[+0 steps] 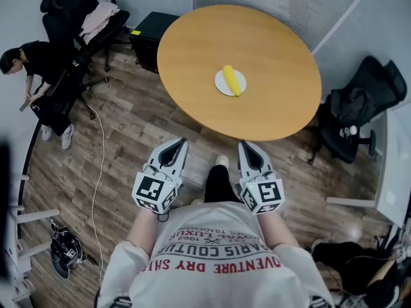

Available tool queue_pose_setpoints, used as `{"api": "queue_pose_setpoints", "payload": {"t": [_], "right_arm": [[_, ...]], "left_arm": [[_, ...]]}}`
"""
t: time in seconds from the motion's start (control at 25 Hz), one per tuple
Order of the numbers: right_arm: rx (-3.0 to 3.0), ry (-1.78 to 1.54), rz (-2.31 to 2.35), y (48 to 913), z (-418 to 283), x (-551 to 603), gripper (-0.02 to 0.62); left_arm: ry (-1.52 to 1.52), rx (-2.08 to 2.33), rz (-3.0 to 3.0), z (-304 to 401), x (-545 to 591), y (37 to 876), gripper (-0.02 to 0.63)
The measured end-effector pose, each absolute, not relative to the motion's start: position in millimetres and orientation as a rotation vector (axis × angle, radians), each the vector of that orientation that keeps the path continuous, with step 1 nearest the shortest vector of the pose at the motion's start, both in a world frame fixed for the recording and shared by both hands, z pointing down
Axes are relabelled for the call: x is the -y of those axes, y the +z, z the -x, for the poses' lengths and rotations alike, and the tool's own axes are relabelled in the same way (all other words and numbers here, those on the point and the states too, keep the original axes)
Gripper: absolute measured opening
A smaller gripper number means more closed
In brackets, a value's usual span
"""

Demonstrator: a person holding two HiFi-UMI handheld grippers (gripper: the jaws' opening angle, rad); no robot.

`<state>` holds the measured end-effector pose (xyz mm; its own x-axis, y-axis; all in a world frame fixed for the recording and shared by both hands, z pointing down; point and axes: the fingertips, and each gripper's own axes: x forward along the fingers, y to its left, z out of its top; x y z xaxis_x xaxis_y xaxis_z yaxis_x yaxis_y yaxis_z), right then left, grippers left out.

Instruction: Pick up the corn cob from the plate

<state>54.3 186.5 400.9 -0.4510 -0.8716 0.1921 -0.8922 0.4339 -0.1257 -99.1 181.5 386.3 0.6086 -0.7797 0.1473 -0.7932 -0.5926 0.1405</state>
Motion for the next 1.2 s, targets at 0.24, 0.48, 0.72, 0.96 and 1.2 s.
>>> {"api": "queue_pose_setpoints", "payload": {"t": [0.24, 0.48, 0.72, 0.96, 1.2], "right_arm": [[2.621, 0.332, -1.537, 397.5, -76.1, -100.5, 0.031], [2.644, 0.339, -1.471, 400.1, -113.5, -15.4, 0.031], [2.649, 0.343, -1.435, 404.3, -141.0, 49.7, 0.031], [2.607, 0.426, -1.391, 423.7, -145.5, 84.2, 0.031], [2.484, 0.539, -1.339, 459.0, -128.1, 102.5, 0.031]], "left_arm": [[0.106, 1.382, -2.622, 79.6, -104.7, 377.9, 0.032], [0.099, 1.439, -2.61, 41.2, -25.8, 369.6, 0.032], [0.101, 1.435, -2.602, 7.2, 36.2, 374.7, 0.032], [0.12, 1.387, -2.588, -8.8, 74.7, 387.7, 0.032], [0.113, 1.295, -2.591, 2.3, 104.1, 400.0, 0.032]]}}
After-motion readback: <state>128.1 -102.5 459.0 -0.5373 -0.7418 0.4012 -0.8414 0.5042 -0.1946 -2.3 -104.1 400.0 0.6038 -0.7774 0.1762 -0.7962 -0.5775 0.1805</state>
